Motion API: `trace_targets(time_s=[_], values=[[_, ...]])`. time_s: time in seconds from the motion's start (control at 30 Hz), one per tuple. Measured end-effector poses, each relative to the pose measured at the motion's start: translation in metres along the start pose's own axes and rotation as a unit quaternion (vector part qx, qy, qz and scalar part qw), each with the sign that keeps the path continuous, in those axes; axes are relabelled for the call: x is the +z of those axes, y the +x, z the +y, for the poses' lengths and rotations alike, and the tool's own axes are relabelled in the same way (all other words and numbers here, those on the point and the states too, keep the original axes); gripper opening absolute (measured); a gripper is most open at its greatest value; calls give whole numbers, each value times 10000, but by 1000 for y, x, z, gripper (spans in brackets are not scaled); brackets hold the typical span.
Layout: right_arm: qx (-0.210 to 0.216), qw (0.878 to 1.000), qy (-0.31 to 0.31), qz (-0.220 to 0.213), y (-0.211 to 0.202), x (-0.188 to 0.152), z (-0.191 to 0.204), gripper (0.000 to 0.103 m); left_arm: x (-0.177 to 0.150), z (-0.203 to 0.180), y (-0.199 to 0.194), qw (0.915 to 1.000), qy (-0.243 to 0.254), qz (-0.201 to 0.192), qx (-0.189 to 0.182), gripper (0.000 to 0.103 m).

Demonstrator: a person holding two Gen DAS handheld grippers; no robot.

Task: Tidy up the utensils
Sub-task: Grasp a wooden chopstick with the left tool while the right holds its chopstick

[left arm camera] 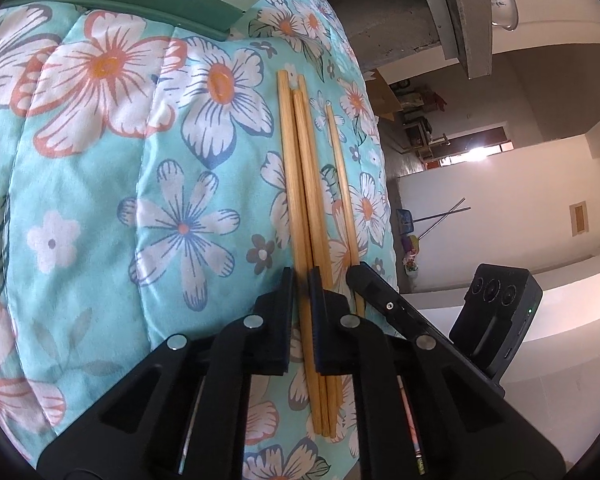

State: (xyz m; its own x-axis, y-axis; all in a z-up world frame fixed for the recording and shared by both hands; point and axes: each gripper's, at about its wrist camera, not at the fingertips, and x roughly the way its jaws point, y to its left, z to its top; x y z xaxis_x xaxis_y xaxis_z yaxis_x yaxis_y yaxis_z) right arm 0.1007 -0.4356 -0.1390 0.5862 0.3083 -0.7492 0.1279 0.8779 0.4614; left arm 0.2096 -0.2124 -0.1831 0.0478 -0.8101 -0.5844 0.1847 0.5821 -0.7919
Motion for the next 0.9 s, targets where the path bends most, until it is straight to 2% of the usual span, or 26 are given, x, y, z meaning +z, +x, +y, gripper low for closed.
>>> trace_targets(time_s=[0.3, 0.6, 0.77, 0.9], values=[[-8, 10000, 19, 18, 1, 0, 0, 7, -5, 2, -14, 9999, -69, -98, -63, 5], [64, 9997, 58, 227, 0, -1, 4, 6, -12, 9, -48, 9990, -164, -417, -20, 5], [113, 9988, 47, 466, -5, -6, 6, 6, -24, 12, -73, 9974, -72, -644, 307, 5], [132, 9973, 34, 725, -11, -15, 7, 6, -35, 11, -96, 9932, 97, -870, 763, 5]])
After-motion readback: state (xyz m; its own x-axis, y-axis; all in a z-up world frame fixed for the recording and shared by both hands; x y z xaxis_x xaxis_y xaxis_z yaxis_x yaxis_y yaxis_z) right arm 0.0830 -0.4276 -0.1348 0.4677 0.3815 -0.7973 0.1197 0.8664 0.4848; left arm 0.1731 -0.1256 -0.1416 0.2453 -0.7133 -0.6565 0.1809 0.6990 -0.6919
